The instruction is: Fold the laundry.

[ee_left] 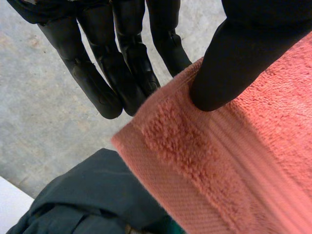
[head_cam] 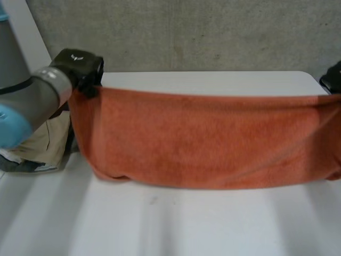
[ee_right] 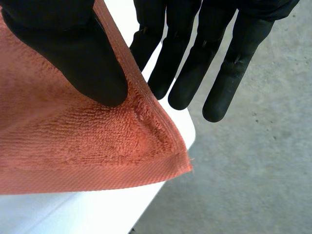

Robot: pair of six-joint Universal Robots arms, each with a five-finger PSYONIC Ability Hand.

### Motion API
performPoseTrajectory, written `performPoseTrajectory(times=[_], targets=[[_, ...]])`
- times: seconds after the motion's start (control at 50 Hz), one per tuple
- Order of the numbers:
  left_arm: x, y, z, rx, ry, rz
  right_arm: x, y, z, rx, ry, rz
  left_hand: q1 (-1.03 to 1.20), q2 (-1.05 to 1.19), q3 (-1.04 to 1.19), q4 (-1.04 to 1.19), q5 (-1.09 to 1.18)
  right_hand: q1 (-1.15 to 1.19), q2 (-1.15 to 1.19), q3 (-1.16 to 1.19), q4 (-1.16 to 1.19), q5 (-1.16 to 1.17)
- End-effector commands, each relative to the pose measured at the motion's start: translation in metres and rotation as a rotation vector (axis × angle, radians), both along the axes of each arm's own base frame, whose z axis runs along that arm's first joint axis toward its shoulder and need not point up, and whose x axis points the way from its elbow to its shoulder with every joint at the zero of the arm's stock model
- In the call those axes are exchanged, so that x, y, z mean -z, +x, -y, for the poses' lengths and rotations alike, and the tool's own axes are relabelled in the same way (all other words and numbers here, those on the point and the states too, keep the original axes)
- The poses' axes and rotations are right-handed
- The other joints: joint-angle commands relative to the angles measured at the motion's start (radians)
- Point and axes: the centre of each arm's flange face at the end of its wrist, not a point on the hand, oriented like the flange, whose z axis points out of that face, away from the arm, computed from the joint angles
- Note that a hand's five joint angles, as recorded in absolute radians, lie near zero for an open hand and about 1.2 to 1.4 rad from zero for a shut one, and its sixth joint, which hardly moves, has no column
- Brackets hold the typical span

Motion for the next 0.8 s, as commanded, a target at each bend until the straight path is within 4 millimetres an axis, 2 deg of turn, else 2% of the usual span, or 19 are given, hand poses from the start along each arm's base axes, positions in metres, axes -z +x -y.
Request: performPoseTrajectory(times=[0.02,0.06,0.08,0.12,0.14,0.2,0.22,0.28,0.36,0.44,0.5,0.52,0.56,0.58,0.64,0.66,0.7,0.72,0.8], targets=[[-0.058,-0.014,0.055,-0.061,-0.276,-0.15,-0.03,0.019,0.063,0.083,-0.353,0.07,0.241,0.201,0.21,0.202,0.23,0.286,0.22,0.21,0.201,0.24],[-0.087,-0.012,0.059,-0.073,-0.388,-0.227,-0.054,0.02,0.074,0.098,-0.496,0.126,0.241,0.201,0.21,0.202,0.23,0.286,0.22,0.21,0.201,0.24],[-0.119,-0.011,0.058,-0.069,-0.512,-0.318,-0.079,0.018,0.082,0.112,-0.637,0.202,0.241,0.201,0.21,0.202,0.23,0.286,0.22,0.21,0.201,0.24],[-0.141,-0.009,0.056,-0.07,-0.603,-0.378,-0.099,0.016,0.085,0.117,-0.756,0.284,0.241,0.201,0.21,0.202,0.23,0.286,0.22,0.21,0.201,0.24],[-0.159,-0.008,0.052,-0.062,-0.671,-0.439,-0.115,0.014,0.086,0.112,-0.858,0.359,0.241,0.201,0.21,0.202,0.23,0.286,0.22,0.21,0.201,0.24],[-0.175,-0.006,0.046,-0.059,-0.741,-0.486,-0.136,0.01,0.081,0.093,-0.973,0.448,0.241,0.201,0.21,0.202,0.23,0.286,0.22,0.21,0.201,0.24],[-0.178,-0.006,0.045,-0.06,-0.768,-0.498,-0.137,0.011,0.079,0.083,-0.988,0.476,0.241,0.201,0.21,0.202,0.23,0.286,0.22,0.21,0.201,0.24],[-0.174,-0.006,0.047,-0.062,-0.764,-0.493,-0.132,0.013,0.075,0.071,-0.966,0.473,0.241,0.201,0.21,0.202,0.23,0.286,0.22,0.21,0.201,0.24],[-0.149,-0.005,0.057,-0.075,-0.694,-0.451,-0.114,0.019,0.071,0.033,-0.883,0.458,0.241,0.201,0.21,0.202,0.23,0.286,0.22,0.21,0.201,0.24],[-0.114,0.0,0.068,-0.104,-0.589,-0.406,-0.086,0.022,0.072,0.02,-0.781,0.443,0.241,0.201,0.21,0.202,0.23,0.286,0.22,0.21,0.201,0.24],[-0.071,0.002,0.071,-0.118,-0.463,-0.349,-0.058,0.023,0.074,0.011,-0.69,0.436,0.241,0.201,0.21,0.202,0.23,0.286,0.22,0.21,0.201,0.24],[-0.056,0.001,0.071,-0.117,-0.421,-0.334,-0.039,0.025,0.075,0.004,-0.631,0.431,0.241,0.201,0.21,0.202,0.23,0.286,0.22,0.21,0.201,0.24],[-0.035,-0.002,0.069,-0.109,-0.363,-0.309,-0.02,0.026,0.076,0.002,-0.569,0.426,0.241,0.201,0.21,0.202,0.23,0.286,0.22,0.21,0.201,0.24],[-0.013,-0.004,0.066,-0.099,-0.309,-0.282,0.001,0.025,0.077,0.01,-0.505,0.421,0.241,0.201,0.21,0.202,0.23,0.286,0.22,0.21,0.201,0.24],[0.02,-0.008,0.061,-0.077,-0.234,-0.231,0.034,0.023,0.077,0.03,-0.405,0.413,0.241,0.201,0.21,0.202,0.23,0.286,0.22,0.21,0.201,0.24],[0.041,-0.009,0.056,-0.064,-0.191,-0.19,0.055,0.019,0.076,0.049,-0.339,0.406,0.241,0.201,0.21,0.202,0.23,0.286,0.22,0.21,0.201,0.24],[0.059,-0.008,0.053,-0.058,-0.159,-0.143,0.074,0.017,0.075,0.066,-0.279,0.4,0.241,0.201,0.21,0.202,0.23,0.286,0.22,0.21,0.201,0.24],[0.076,-0.007,0.049,-0.05,-0.123,-0.096,0.09,0.014,0.072,0.083,-0.22,0.394,0.241,0.201,0.21,0.202,0.23,0.286,0.22,0.21,0.201,0.24],[0.103,0.002,0.037,-0.044,-0.054,0.014,0.115,0.008,0.06,0.118,-0.085,0.367,0.241,0.201,0.21,0.202,0.23,0.286,0.22,0.21,0.201,0.24]])
